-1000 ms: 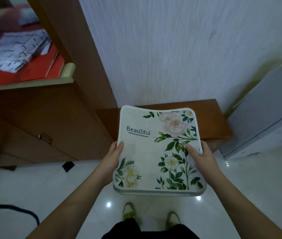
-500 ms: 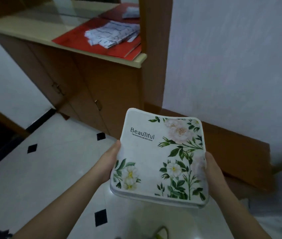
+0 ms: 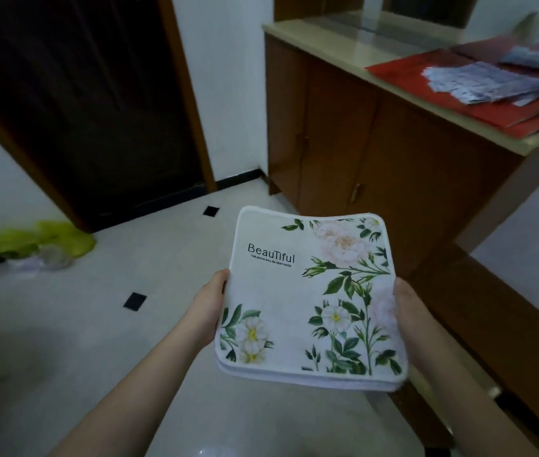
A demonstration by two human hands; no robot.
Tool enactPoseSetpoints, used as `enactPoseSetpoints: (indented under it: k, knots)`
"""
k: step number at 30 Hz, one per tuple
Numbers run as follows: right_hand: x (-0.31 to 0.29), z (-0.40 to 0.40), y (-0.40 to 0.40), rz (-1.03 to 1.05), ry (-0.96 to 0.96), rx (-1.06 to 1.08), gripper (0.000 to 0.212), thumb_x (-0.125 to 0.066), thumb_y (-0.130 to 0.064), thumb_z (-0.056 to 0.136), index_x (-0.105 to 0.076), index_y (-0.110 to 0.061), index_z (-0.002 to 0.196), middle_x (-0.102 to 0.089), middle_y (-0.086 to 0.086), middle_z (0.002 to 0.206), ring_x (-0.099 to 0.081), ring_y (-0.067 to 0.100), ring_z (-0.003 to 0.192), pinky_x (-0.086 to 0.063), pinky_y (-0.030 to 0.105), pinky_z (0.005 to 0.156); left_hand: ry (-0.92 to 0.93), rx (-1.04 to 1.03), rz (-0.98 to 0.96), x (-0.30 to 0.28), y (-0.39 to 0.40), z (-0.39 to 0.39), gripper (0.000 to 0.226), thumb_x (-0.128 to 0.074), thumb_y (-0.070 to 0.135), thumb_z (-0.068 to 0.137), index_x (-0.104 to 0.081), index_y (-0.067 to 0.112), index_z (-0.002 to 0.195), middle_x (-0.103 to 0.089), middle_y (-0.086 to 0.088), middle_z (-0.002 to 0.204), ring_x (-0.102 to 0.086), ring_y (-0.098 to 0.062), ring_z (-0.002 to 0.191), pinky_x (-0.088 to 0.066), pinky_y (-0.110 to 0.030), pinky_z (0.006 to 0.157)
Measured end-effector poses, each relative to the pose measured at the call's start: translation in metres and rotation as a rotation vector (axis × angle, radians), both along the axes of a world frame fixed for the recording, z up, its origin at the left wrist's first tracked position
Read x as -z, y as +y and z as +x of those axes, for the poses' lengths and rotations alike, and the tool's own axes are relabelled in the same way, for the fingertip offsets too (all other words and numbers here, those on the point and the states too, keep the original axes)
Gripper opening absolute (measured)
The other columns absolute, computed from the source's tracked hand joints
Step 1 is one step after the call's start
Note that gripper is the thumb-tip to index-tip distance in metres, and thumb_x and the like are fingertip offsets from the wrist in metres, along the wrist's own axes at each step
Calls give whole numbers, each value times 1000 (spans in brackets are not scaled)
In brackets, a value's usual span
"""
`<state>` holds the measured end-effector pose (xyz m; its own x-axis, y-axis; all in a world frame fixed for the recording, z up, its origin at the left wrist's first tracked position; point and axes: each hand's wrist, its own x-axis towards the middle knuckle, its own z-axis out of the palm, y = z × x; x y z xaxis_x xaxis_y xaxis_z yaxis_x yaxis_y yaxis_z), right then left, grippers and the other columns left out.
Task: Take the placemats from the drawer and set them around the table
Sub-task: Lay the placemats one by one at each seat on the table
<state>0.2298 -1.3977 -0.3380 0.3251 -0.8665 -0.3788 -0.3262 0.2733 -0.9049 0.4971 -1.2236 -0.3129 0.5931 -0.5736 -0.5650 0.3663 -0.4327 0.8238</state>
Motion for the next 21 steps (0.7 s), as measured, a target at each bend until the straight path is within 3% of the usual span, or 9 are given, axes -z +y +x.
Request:
enactPoseSetpoints:
  k: [4, 6, 9, 12, 16, 19, 21]
  knots:
    - [-3, 75, 57, -108, 72, -171, 45, -36, -53, 101, -53, -25, 132, -57, -3, 133, -55, 15, 123, -44, 35, 102, -1, -208, 7, 3, 101, 42, 41, -38, 37, 102, -65, 7, 96, -72, -15, 80, -69, -28, 73, -51, -32, 63]
    - [-10, 111, 90, -164, 116, -287, 46, -32, -53, 102, -55, -24, 129, -62, -5, 125, -61, 8, 113, -51, 30, 93, -28, -287, 18, 0, 147, 56, 41, -37, 38, 103, -64, 7, 102, -72, -14, 85, -68, -27, 76, -50, -31, 62]
    - [-22, 160, 135, -136, 56, -403, 45, -31, -50, 103, -53, -24, 131, -61, -4, 125, -59, 17, 114, -48, 39, 96, -115, -398, 9, -18, 210, 66, 38, -34, 37, 104, -62, 11, 103, -69, -10, 89, -67, -23, 78, -52, -28, 62]
    - [-42, 201, 169, -142, -8, -535, 25, -37, -34, 105, -53, -24, 122, -64, -10, 103, -64, 11, 93, -47, 25, 69, -253, -451, 28, -27, 261, 76, 40, -39, 47, 99, -59, 17, 116, -66, -13, 115, -63, -28, 103, -50, -42, 94]
    - [-54, 250, 202, -179, -44, -715, 25, -43, -32, 103, -53, -25, 125, -68, -8, 108, -70, 15, 90, -55, 32, 68, -364, -560, 88, -41, 313, 78, 31, -52, 42, 95, -55, 24, 120, -67, -2, 109, -66, -20, 96, -52, -39, 90]
    - [-58, 282, 218, -201, -84, -858, 28, -47, -29, 102, -50, -29, 129, -69, -9, 109, -71, 12, 89, -54, 25, 60, -418, -622, 133, -47, 342, 76, 30, -61, 29, 95, -53, 22, 123, -69, 1, 110, -68, -13, 91, -56, -36, 83]
    - [-62, 299, 230, -202, -117, -943, 28, -51, -25, 100, -49, -34, 127, -70, -10, 108, -72, 12, 87, -57, 26, 60, -444, -679, 192, -48, 356, 73, 28, -63, 29, 93, -54, 24, 119, -69, 3, 108, -69, -14, 92, -56, -41, 87]
